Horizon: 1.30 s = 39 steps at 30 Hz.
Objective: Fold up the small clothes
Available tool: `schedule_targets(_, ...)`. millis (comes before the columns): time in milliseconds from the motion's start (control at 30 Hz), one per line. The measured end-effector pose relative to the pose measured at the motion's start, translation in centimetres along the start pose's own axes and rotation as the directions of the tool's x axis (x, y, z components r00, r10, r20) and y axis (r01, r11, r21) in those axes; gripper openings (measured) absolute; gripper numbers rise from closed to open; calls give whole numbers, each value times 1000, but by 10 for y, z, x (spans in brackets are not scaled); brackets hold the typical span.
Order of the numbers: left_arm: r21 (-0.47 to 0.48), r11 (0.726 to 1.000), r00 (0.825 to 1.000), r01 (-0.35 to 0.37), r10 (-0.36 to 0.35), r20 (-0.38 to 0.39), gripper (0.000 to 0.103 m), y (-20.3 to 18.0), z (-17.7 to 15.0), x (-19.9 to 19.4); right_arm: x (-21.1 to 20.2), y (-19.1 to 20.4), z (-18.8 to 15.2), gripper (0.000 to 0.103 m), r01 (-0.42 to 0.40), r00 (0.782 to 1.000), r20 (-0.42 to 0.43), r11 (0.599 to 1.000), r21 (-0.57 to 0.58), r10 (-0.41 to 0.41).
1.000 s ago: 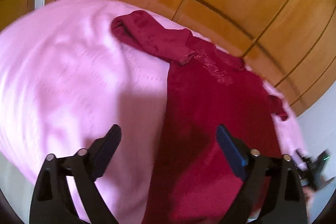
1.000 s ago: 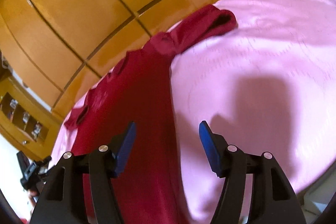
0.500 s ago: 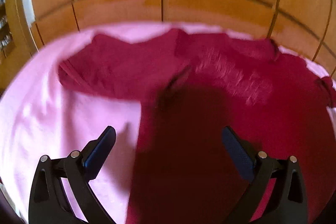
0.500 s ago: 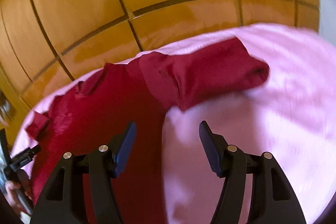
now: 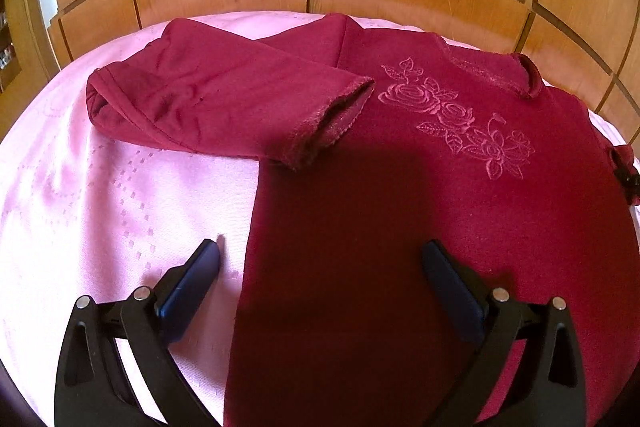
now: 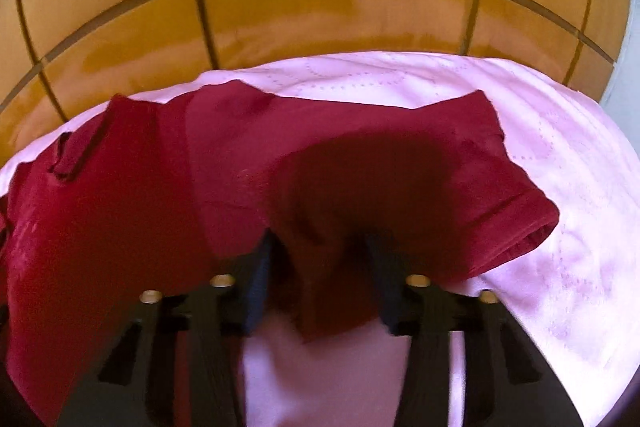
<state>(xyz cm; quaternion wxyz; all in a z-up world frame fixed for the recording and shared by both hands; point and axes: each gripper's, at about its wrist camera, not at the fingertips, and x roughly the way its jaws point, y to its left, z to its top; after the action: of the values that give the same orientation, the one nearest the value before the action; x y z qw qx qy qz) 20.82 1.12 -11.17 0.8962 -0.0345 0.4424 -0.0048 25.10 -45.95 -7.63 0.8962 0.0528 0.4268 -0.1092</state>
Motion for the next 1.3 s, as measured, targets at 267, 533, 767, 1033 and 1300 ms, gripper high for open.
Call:
schedule_targets(267, -7, 1000, 1000, 9, -9, 5, 101, 3, -1, -1, -29, -7, 15, 9, -93, 996, 4, 990, 105, 93)
schedule_targets(533, -14, 1000, 1000, 18, -18, 9, 101, 5, -3, -3, -65, 71, 30, 9, -361, 933, 48, 921, 144, 358)
schedule_targets(767, -13, 1000, 1000, 15, -15, 9, 101, 5, -3, -3, -57, 177, 28, 9, -518, 855, 13, 851, 84, 519)
schedule_targets(1033, -13, 1000, 1000, 14, -14, 8, 101, 5, -4, -4, -31, 236, -3, 45, -624, 781, -59, 782, -8, 622)
schedule_targets(1300, -87, 992, 996, 89, -88, 20, 100, 9, 14, -25, -65, 144, -37, 56, -525, 850, 23, 850, -30, 526)
